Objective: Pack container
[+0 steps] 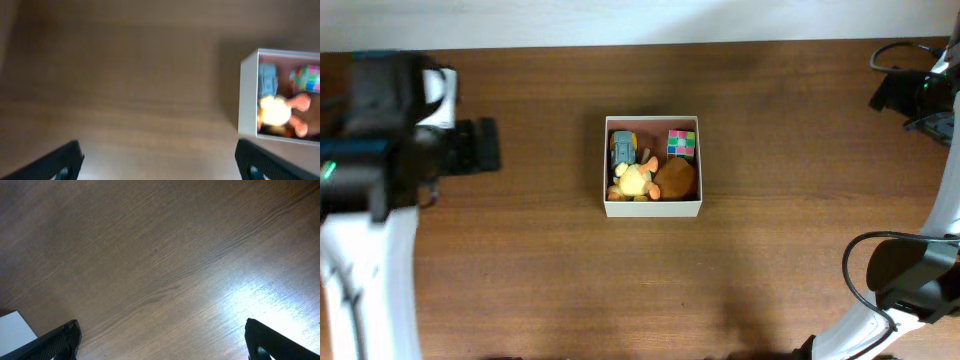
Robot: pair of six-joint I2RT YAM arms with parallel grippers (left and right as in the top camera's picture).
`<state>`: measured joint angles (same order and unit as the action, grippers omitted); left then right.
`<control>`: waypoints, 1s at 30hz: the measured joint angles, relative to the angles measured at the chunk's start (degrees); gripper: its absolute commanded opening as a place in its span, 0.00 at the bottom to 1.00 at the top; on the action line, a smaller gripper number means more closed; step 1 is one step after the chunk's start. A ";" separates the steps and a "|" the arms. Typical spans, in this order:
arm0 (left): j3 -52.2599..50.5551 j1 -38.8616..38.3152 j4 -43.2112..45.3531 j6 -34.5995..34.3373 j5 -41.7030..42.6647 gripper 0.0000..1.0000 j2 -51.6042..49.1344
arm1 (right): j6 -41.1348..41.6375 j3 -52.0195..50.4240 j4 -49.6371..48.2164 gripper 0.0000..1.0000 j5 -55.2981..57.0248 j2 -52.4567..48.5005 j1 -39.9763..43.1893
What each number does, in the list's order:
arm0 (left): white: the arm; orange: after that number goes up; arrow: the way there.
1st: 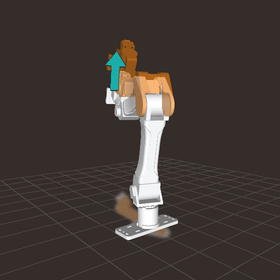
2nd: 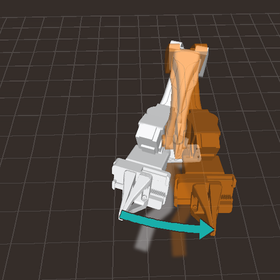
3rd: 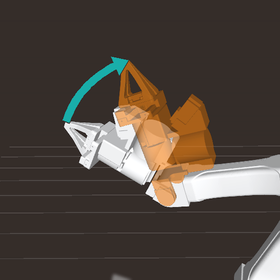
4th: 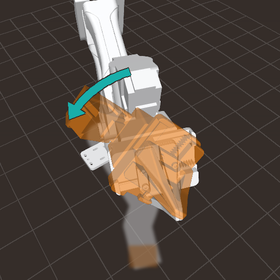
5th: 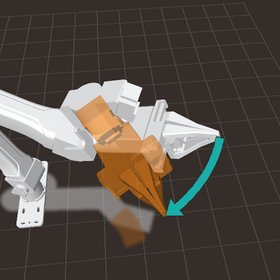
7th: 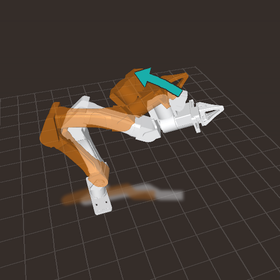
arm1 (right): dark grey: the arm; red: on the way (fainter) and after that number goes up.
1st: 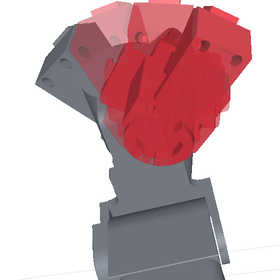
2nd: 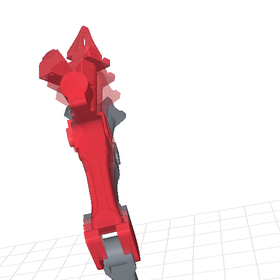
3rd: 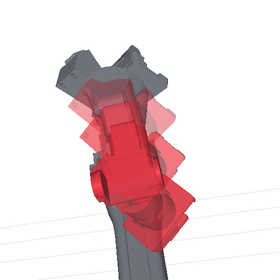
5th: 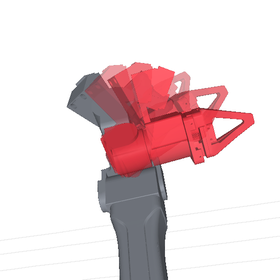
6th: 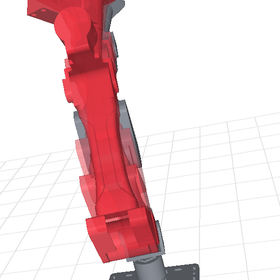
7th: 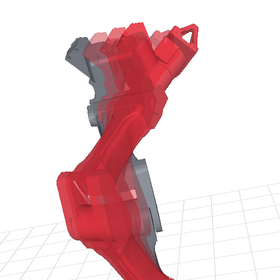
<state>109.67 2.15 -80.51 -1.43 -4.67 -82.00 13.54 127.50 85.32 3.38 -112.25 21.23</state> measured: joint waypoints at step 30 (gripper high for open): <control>-97.24 0.83 76.83 0.28 13.81 0.99 74.03 | -0.04 0.00 -0.02 0.99 0.00 0.00 0.00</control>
<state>12.43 2.98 -3.68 -1.15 9.15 -7.97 13.50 127.50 85.30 3.38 -112.25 21.23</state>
